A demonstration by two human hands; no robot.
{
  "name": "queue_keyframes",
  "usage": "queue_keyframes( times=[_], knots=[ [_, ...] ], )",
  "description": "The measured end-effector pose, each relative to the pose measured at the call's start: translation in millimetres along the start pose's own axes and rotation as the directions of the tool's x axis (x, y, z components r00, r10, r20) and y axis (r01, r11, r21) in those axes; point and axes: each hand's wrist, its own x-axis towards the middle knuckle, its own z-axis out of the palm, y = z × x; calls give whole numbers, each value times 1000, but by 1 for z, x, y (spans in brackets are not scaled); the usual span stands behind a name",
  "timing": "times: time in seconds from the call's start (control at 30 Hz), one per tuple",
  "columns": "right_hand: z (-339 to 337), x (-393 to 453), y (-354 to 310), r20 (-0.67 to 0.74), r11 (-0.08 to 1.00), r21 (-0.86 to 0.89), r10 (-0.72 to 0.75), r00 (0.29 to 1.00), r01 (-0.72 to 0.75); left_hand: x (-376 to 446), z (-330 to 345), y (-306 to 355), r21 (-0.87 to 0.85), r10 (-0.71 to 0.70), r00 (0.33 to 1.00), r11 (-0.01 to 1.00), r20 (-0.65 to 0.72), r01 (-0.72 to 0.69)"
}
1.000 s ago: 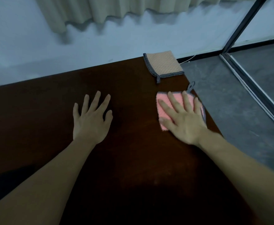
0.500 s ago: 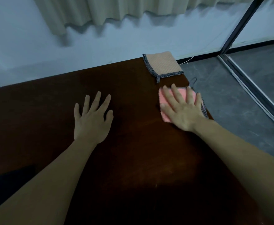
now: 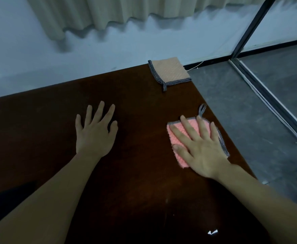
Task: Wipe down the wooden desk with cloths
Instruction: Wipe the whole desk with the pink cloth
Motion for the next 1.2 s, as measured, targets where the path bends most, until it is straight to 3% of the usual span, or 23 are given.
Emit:
queue_keyframes(
  times=[0.23,0.4,0.57,0.7,0.8,1.0,1.2],
  knots=[
    [-19,75,27,-75,992,30,126,989,-125,-2,1,0,-18,10,999,1000,-42,-10],
    [-10,34,10,-68,996,13,92,993,-91,-8,-1,5,-61,42,990,997,-136,-51],
    [7,-25,-5,10,1000,-16,-23,1000,24,-19,-9,9,-104,51,997,993,-60,-57],
    [5,-12,1,-26,999,-34,-38,999,37,-34,-5,24,-102,159,987,982,-1,-158],
    [-5,19,10,-55,1000,-24,2,998,-3,-40,7,29,-38,177,983,984,55,-175],
    [-15,58,14,-63,994,5,108,992,-108,-40,11,28,16,163,986,986,30,-163],
    [6,-24,-3,-21,999,16,32,999,-31,-42,9,31,2,169,985,986,34,-170]
  ],
)
